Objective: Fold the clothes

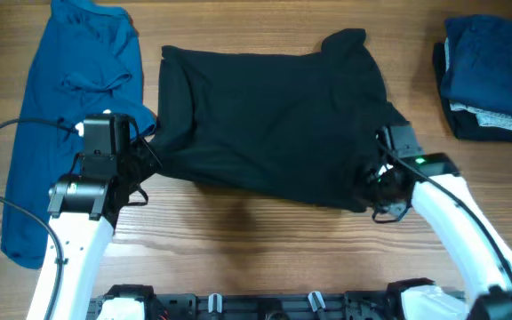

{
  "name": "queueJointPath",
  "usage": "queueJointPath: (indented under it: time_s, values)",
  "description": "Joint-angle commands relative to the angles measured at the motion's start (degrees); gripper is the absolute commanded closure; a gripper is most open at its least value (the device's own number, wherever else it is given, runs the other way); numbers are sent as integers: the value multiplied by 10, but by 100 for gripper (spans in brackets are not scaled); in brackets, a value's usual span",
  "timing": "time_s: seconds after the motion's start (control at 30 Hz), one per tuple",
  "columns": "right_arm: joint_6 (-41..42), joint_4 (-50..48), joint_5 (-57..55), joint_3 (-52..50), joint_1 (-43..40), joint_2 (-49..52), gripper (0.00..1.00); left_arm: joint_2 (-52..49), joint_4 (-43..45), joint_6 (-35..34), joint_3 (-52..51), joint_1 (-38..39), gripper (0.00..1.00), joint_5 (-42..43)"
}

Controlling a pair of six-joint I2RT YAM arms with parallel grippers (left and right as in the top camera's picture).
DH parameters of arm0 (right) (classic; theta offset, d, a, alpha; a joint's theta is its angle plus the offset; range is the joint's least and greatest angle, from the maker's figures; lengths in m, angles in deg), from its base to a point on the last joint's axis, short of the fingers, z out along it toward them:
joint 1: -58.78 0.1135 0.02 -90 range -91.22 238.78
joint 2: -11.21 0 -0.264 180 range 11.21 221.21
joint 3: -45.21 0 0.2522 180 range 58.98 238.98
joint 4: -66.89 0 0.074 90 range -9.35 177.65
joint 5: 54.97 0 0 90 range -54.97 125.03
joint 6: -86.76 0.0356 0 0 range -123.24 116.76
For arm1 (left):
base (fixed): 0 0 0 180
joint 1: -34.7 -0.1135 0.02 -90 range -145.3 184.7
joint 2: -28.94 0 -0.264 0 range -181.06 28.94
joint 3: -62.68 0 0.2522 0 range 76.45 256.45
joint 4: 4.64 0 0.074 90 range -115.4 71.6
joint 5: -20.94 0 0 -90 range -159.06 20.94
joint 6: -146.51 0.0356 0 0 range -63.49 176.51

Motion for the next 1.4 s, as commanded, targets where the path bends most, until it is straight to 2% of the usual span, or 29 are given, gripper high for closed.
queueJointPath:
  time_s: [0.0,0.27,0.5,0.73,0.77,0.83,0.87,1.0,1.1,1.3,1.37]
  values:
    - [-9,38,-8,27,3,-20,96,0,2,-3,5,-5,96,-10]
    - [-23,103,62,27,47,-24,96,0,2,-1,5,-5,96,-14]
    - [-33,104,53,87,67,-102,96,0,2,-1,5,-5,96,-14]
    - [-47,166,14,149,67,-157,94,0,2,-1,5,-5,96,-14]
    - [-47,174,20,149,67,-152,77,0,2,-1,5,-5,96,-14]
    - [-50,181,31,149,67,-143,27,0,2,-1,5,-5,96,-14]
    - [-52,185,37,148,67,-137,10,0,2,-1,5,-5,96,-14]
    - [-60,203,38,147,67,-100,9,0,2,-1,5,-5,96,-14]
    - [-22,198,-3,145,67,-81,9,0,2,-1,5,-5,96,-14]
    - [-2,80,-24,59,47,-41,11,0,2,1,5,-5,96,-14]
    - [-2,28,-25,30,26,-22,19,0,2,1,5,-5,96,-15]
